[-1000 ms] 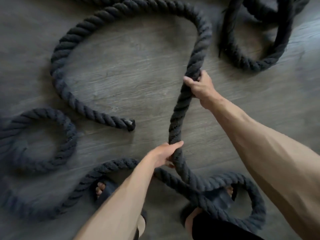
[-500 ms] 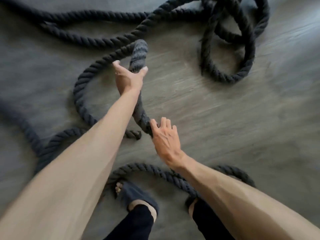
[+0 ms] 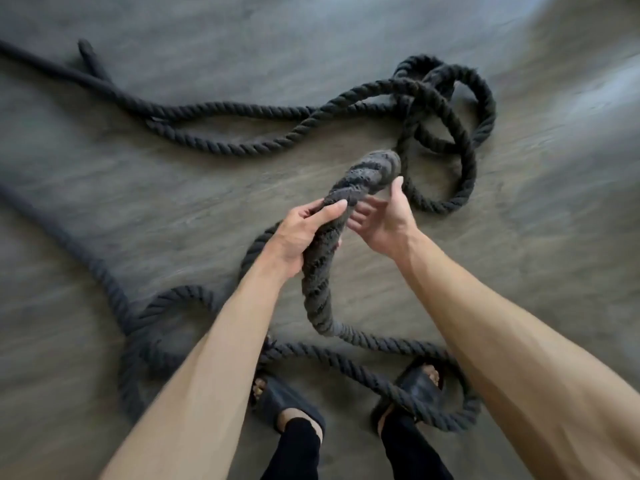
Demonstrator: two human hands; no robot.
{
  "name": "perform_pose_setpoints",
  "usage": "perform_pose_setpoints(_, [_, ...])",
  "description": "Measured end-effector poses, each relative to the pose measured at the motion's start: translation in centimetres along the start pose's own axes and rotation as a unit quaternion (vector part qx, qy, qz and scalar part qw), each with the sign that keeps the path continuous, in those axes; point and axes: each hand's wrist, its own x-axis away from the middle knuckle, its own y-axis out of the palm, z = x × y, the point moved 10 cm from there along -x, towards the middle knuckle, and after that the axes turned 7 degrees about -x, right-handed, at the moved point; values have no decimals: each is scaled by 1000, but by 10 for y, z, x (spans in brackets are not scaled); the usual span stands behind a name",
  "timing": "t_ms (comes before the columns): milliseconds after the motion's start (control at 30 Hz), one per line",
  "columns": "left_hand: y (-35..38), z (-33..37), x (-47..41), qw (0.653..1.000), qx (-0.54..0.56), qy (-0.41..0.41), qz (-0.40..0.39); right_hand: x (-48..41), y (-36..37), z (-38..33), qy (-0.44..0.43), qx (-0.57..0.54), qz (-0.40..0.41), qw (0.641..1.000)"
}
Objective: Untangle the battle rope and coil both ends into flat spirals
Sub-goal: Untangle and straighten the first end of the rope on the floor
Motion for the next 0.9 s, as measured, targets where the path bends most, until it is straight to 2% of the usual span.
perform_pose_setpoints(67, [16,7,17,996,74,-19,-37,11,45,-31,-31,-81,-45,995])
perform_pose_setpoints(133, [22,6,28,988,150,-33,-32,23,81,-48,-62,-98,-62,991])
perform_pose_setpoints(200, [30,1,37,977,204,-33,-48,32,102,-50,-100,-4,-50,994])
perform_pose_setpoints(267, [36,-11,44,968,239,-39,-59,37,114,-47,-145,174,-17,974])
perform_pose_setpoints(300, [36,-19,47,968,241,-46,-58,41,121,-47,-180,279,-4,943])
perform_pose_setpoints(367, [30,-34,53,974,212,-61,-55,51,143,-42,-260,473,-20,842])
perform_pose_setpoints(433, [8,-41,56,979,183,-79,-30,59,160,-19,-280,578,-65,764])
perform_pose_setpoints(500, [-30,-42,55,977,179,-101,58,59,161,6,-250,654,-90,709])
perform_pose_setpoints(533, [-58,-37,55,974,155,-102,134,59,159,18,-238,692,-103,674])
perform_pose_setpoints(567, [-89,-25,60,967,86,-89,224,61,157,30,-231,728,-120,634])
perform_pose_setpoints(600, [-120,-4,68,947,-33,-59,315,63,152,41,-223,760,-134,595])
perform_pose_setpoints(633, [-144,25,75,905,-188,-15,381,66,145,51,-216,789,-145,557])
perform_pose_setpoints(667, [-155,57,77,845,-345,46,407,69,136,62,-208,816,-154,517])
perform_pose_setpoints(700, [-154,82,74,779,-479,101,391,73,124,73,-199,840,-163,478])
perform_pose_setpoints(767, [-139,95,54,664,-683,134,272,80,100,98,-186,877,-186,403])
perform_pose_setpoints(833, [-122,67,36,568,-806,112,125,90,77,124,-174,896,-210,349])
perform_pose_setpoints(867, [-112,44,32,535,-838,97,50,95,67,136,-170,901,-219,334])
perform_pose_setpoints(900, [-106,14,32,523,-849,69,-25,99,58,146,-169,903,-223,325])
